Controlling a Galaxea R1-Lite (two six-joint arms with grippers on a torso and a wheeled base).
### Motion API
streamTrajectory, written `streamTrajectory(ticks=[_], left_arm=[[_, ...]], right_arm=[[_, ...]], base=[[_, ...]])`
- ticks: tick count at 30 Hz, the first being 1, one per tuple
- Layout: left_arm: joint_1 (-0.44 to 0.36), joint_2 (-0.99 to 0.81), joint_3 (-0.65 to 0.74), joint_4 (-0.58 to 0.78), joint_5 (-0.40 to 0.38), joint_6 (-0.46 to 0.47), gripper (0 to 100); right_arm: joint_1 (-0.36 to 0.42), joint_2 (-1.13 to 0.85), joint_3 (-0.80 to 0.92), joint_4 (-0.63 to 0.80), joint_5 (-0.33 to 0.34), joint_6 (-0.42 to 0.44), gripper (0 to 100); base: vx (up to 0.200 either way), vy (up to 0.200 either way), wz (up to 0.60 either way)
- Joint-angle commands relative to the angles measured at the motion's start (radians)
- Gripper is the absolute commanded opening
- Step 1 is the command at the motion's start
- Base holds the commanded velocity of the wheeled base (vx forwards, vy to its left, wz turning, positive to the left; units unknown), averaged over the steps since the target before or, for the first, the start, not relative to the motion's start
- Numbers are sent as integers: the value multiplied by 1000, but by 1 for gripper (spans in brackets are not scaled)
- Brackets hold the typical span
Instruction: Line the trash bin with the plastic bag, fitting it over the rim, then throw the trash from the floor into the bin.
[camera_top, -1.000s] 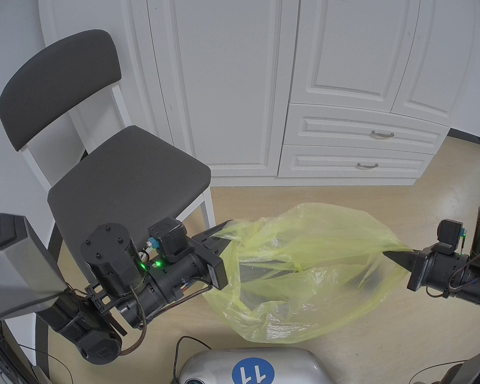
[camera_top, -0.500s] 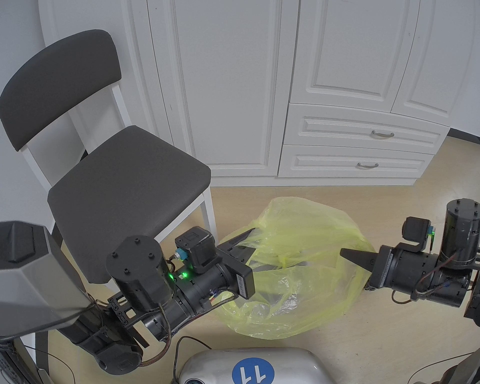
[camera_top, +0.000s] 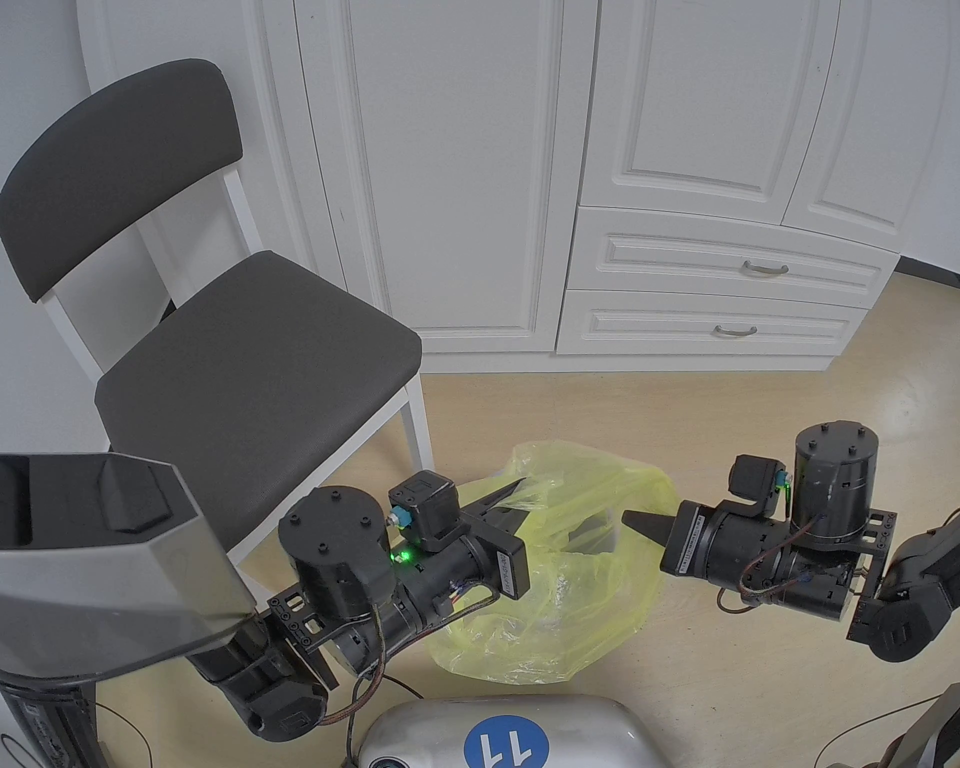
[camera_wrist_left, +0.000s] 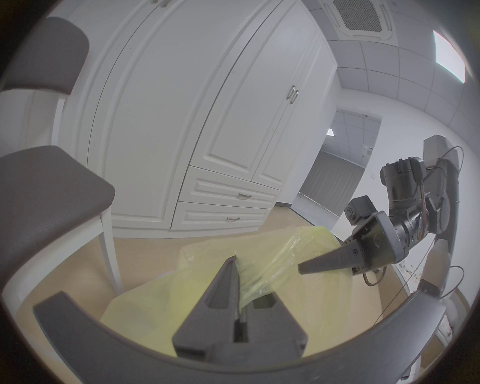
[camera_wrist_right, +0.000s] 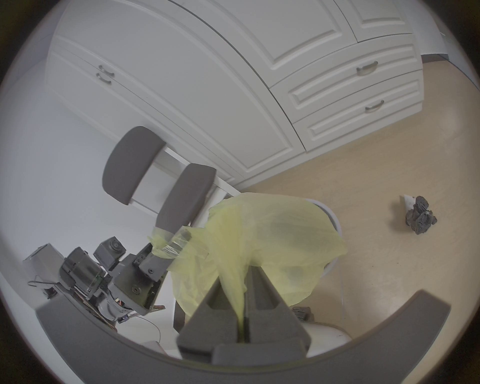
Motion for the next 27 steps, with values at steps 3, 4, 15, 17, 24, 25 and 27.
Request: streamTrajectory(ticks=[3,4,15,17,24,25,27], left_arm=[[28,90,-46,0,-3,-25,0],[30,99,-52,0,-1,-36,0],[102,251,-181,-1,-1,-131,0],[114,269,-201,-1,-1,-141,0],[129,335,-294,-1,3,-224,0],[129,338,-302,-1,5,-233,0],[131,355,-350,0,40,-266,0]], right_arm=[[-43,105,-5,-5,8,2,0],[-52,113,-6,-5,9,0,0],[-126,444,-11,-356,20,62,0],[-126,510,-14,-449,20,69,0],[-127,634,-58,-522,39,71,0],[-127,639,-60,-523,39,71,0],[-144,653,-64,-535,39,71,0]], base=[[0,0,0],[0,0,0],[0,0,0],[0,0,0],[0,0,0],[0,0,0],[0,0,0]])
